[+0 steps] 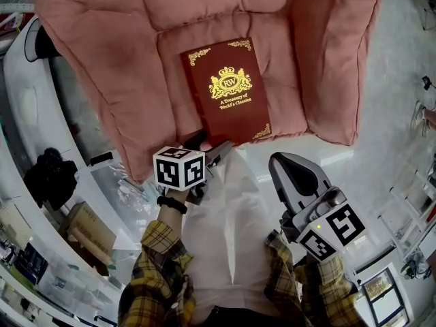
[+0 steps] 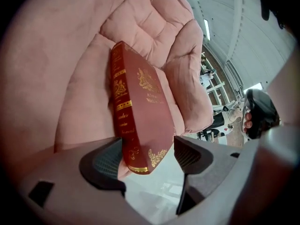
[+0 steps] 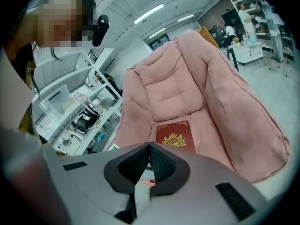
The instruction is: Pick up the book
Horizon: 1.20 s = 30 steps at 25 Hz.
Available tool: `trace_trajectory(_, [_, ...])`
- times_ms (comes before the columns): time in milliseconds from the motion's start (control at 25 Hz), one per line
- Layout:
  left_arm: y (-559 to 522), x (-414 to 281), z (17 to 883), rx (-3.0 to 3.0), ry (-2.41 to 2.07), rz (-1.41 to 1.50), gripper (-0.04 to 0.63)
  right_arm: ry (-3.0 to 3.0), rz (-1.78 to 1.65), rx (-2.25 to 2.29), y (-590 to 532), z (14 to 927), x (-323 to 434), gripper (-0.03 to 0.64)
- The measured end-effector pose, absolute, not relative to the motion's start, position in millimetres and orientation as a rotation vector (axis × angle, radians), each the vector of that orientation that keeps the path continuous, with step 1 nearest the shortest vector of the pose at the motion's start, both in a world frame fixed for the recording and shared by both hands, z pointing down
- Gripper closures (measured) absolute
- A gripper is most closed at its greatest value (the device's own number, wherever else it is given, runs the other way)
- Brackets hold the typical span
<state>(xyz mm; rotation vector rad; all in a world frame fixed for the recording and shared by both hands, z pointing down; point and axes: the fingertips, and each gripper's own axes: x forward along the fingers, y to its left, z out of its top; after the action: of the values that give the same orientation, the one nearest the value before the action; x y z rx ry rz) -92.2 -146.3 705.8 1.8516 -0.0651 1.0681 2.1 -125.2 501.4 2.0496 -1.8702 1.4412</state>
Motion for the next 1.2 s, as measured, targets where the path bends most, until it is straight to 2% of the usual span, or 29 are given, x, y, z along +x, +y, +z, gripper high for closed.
trace_trajectory(480, [-146.5,-85.6,730.3,1.771,-0.058,1.050,0.259,-1.865,1.484,2.060,-112.1,503.4,1.5,0.600])
trace_trajectory(1200, [-166.8,-78.4,706.7,1.851,-0.012,0.959,0.261,-1.825,1.502,2.118,-105.9,505.7,-36.1,0.600])
